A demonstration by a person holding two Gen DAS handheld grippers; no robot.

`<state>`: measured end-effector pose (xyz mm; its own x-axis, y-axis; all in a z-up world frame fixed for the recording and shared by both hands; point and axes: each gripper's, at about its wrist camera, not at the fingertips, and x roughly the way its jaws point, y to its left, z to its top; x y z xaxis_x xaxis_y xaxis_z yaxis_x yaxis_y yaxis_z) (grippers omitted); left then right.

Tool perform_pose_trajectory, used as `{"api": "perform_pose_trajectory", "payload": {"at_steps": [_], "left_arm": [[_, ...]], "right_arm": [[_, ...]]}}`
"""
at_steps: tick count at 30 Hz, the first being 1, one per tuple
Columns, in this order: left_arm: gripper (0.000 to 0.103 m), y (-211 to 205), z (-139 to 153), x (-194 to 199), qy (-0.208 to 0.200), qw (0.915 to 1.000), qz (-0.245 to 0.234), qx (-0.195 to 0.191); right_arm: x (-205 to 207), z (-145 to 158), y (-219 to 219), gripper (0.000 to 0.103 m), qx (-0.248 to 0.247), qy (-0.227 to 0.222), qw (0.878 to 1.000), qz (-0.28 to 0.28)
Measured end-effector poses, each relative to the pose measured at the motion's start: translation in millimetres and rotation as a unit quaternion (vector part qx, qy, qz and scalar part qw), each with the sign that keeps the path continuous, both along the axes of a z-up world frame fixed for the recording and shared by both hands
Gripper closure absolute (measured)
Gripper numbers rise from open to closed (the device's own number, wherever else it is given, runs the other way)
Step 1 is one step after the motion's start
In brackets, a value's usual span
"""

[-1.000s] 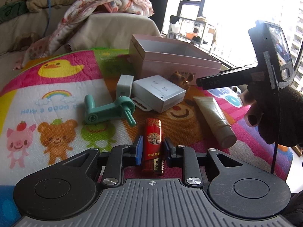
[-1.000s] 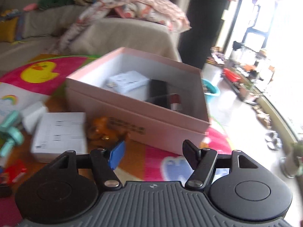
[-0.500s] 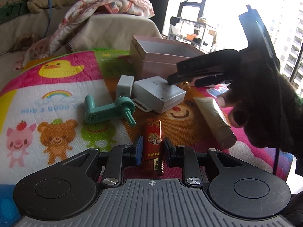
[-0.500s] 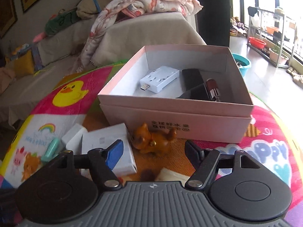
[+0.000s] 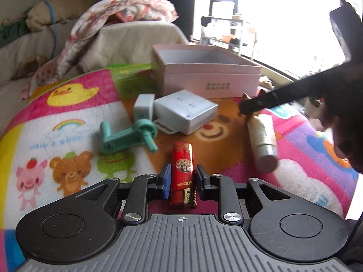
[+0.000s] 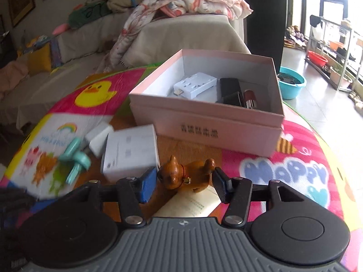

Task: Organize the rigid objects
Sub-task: 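Grasp the brown toy dog with the right gripper while the left holds the red lighter, then lower the red lighter and brown toy dog into the pink box and release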

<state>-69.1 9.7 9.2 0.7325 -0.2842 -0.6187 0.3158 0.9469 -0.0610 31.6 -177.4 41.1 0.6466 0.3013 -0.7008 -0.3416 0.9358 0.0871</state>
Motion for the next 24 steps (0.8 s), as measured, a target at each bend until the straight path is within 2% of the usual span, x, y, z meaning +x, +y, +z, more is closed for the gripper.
{"api": "perform_pose_trajectory", "payload": {"at_steps": [1,4,5,6,10,13,15,16,17,18,19,22,24], "left_arm": [[0.077,1,4,1,-0.004,0.9999,-0.008,-0.011],[0.077,-2,25,14,-0.025,0.9989,-0.028,-0.028],[0.077,-4,34,22,-0.035,0.9984,-0.033,-0.03],[0.077,-5,44,29,-0.046,0.9977,-0.037,-0.034],[0.077,-9,79,58,-0.092,0.9937,-0.038,-0.051],[0.077,-9,89,61,-0.101,0.993,-0.032,-0.051],[0.077,-5,82,56,-0.088,0.9943,-0.031,-0.053],[0.077,-2,75,55,-0.071,0.9954,-0.029,-0.057],[0.077,1,66,53,-0.051,0.9963,-0.027,-0.063],[0.077,3,57,50,-0.034,0.9969,-0.025,-0.066],[0.077,6,48,46,-0.019,0.9972,-0.024,-0.067],[0.077,8,29,36,0.012,0.9966,-0.027,-0.077],[0.077,7,23,32,0.021,0.9964,-0.032,-0.076]], "right_arm": [[-7,3,-4,0.05,-0.007,-0.007,1.0,0.004],[-20,18,-18,0.061,-0.014,-0.033,0.999,0.003],[-21,25,-21,0.082,-0.01,-0.045,0.999,0.001],[-20,33,-24,0.087,-0.006,-0.053,0.999,-0.001],[-10,60,-32,0.088,0.013,-0.102,0.995,-0.015],[-7,63,-33,0.088,0.004,-0.119,0.993,-0.023],[-11,57,-38,0.081,-0.001,-0.118,0.993,-0.023],[-14,52,-40,0.066,-0.008,-0.114,0.993,-0.023],[-16,46,-43,0.04,-0.014,-0.109,0.994,-0.027],[-17,39,-47,0.03,-0.018,-0.101,0.994,-0.034],[-18,32,-51,0.024,-0.017,-0.09,0.995,-0.042],[-16,12,-57,0.024,0.012,-0.032,0.998,-0.051],[-15,2,-55,0.024,0.032,-0.01,0.998,-0.053]]}}
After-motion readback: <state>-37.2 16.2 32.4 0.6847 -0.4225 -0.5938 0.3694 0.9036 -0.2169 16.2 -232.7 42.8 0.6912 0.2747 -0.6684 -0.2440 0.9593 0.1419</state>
